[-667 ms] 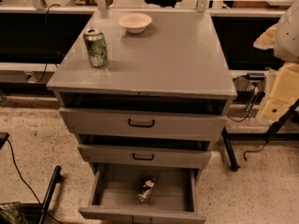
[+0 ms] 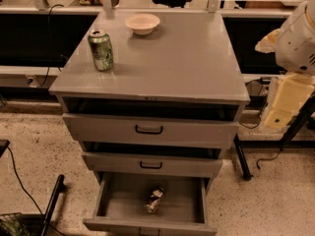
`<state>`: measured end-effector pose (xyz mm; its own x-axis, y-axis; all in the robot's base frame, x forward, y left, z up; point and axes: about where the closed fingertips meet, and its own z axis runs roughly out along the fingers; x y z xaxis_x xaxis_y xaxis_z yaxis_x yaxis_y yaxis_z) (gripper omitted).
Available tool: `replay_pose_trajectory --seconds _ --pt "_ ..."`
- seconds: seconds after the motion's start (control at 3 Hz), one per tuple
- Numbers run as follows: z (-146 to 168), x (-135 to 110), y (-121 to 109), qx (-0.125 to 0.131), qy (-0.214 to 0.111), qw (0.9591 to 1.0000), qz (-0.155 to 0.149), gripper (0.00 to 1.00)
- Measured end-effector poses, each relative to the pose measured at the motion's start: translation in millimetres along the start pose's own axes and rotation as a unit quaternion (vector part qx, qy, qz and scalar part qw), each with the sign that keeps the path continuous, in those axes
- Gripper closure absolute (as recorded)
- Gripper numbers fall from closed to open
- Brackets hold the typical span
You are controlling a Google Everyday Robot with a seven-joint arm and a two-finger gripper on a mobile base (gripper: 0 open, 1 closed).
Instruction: Pick orange can from bottom drawer and place on counter
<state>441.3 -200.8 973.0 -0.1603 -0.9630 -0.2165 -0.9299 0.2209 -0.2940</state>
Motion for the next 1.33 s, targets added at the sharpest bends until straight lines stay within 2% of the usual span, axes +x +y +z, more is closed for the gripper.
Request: replay_pose_trajectory --seconds 0.33,0.67,1.0,1.33 --pt "17.1 -37.7 20.0 0.025 -0.016 0.9962 -0.082 0.0" --pt "95.1 -87.2 63.3 0.019 -0.014 0.9824 -0.185 0.0" --pt "102.3 -75.1 71.2 0.005 -0.007 0.9839 -0.178 0.0" --pt "147.9 -91.6 65.7 -0.008 -0.008 0.9698 -0.244 0.0"
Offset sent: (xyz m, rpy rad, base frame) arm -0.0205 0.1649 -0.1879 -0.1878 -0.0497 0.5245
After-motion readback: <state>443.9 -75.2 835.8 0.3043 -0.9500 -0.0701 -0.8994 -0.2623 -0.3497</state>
